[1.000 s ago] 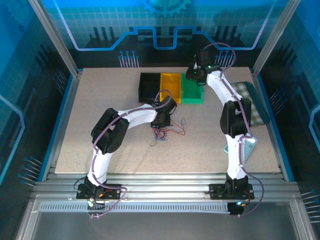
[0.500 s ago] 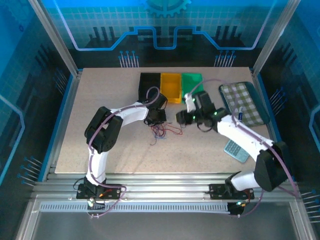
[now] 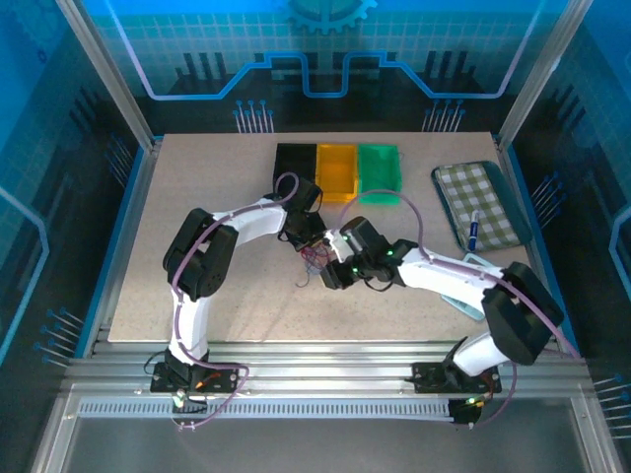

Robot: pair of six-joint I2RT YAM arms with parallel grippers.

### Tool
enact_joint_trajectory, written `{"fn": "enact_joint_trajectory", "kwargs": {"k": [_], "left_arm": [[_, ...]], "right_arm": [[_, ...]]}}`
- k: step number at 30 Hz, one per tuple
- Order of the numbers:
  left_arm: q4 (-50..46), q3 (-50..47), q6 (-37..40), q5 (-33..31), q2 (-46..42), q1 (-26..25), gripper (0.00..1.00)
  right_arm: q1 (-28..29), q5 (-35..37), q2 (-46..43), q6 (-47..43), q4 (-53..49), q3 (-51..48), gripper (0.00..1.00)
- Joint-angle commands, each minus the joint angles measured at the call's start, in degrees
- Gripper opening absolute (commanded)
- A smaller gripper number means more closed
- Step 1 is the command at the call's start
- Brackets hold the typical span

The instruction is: Untangle the cables

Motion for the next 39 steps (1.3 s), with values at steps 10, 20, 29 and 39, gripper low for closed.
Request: {"fn": "enact_joint_trajectory", "kwargs": {"k": [10, 20, 29, 39], "left_arm": [[3.22, -6.53, -8.85, 3.41, -2.97, -0.45, 0.0], [1.17, -6.91, -8.09, 2.88, -3.37, 0.03, 0.0], [1.5, -8.14, -8.69, 2.75, -3.39, 0.03, 0.0], [2.29, -8.32, -8.97, 2.28, -3.54, 0.03, 0.0]], "right_arm": [[2.03, 2.24, 16.62, 0.94, 3.87, 8.27, 0.28], [-5.79, 8.9, 18.31, 8.36, 1.44, 5.55, 0.28], [-11.06, 14.23, 14.3, 10.85, -1.96, 2.25, 0.29], [-10.02, 12.9, 10.14, 10.94, -0.52, 1.01, 0.3]]}}
